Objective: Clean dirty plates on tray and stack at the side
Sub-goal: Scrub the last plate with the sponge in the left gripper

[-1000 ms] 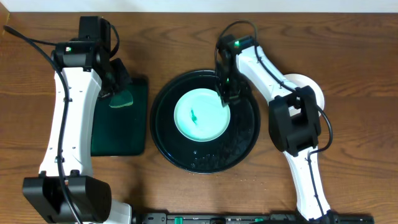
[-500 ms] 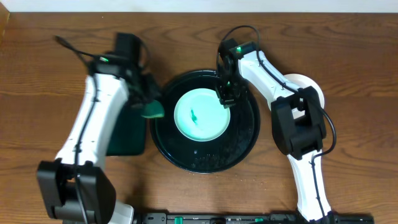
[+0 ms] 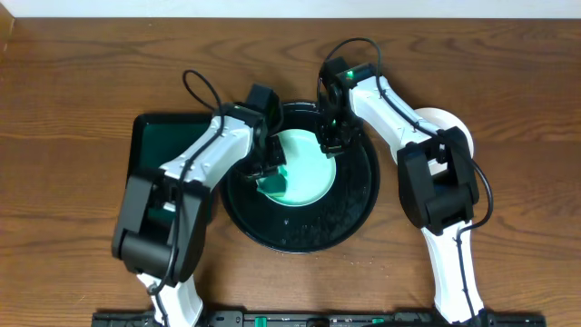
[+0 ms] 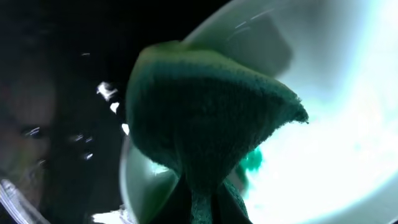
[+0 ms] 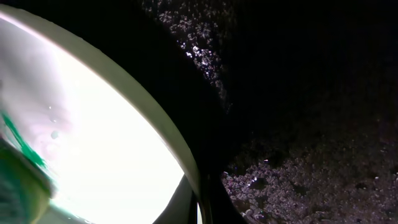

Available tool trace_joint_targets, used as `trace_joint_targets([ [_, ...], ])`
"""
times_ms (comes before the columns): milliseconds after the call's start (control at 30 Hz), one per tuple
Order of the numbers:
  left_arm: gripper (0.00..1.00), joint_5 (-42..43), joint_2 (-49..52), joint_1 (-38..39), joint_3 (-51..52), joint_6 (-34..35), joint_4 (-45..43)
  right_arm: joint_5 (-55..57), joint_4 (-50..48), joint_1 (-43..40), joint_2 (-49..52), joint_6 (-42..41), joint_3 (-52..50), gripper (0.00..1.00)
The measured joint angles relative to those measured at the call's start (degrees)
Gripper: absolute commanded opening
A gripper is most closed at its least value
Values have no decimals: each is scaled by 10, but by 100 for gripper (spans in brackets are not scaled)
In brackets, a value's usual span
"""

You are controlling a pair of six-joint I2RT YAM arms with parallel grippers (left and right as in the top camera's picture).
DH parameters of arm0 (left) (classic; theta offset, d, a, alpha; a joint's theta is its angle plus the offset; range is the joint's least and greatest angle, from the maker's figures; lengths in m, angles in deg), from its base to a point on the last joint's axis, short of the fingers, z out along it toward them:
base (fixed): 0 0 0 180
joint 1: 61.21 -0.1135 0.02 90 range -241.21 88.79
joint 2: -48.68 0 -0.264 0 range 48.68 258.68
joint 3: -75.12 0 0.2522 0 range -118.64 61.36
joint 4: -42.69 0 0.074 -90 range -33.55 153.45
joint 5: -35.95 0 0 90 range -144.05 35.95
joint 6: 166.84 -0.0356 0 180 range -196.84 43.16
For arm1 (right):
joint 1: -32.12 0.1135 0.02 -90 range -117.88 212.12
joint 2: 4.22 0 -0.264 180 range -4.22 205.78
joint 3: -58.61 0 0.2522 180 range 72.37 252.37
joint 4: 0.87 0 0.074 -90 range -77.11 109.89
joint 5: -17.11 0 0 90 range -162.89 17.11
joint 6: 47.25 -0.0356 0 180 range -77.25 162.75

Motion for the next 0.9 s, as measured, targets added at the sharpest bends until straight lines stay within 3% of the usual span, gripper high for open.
trace_joint_targets([
  [100, 7, 19, 10, 1, -1, -16, -14, 0, -1, 0, 0, 0, 0, 1],
  [600, 7, 143, 30, -13, -1, -252, -63, -2, -2, 0, 0, 0, -1, 1],
  [700, 7, 122, 30, -12, -7, -249, -49, -7, 1, -1, 0, -21, -1, 1],
  [900, 7, 17, 30, 1, -33, -131, 26, -16, -3, 9, -2, -42, -7, 1],
])
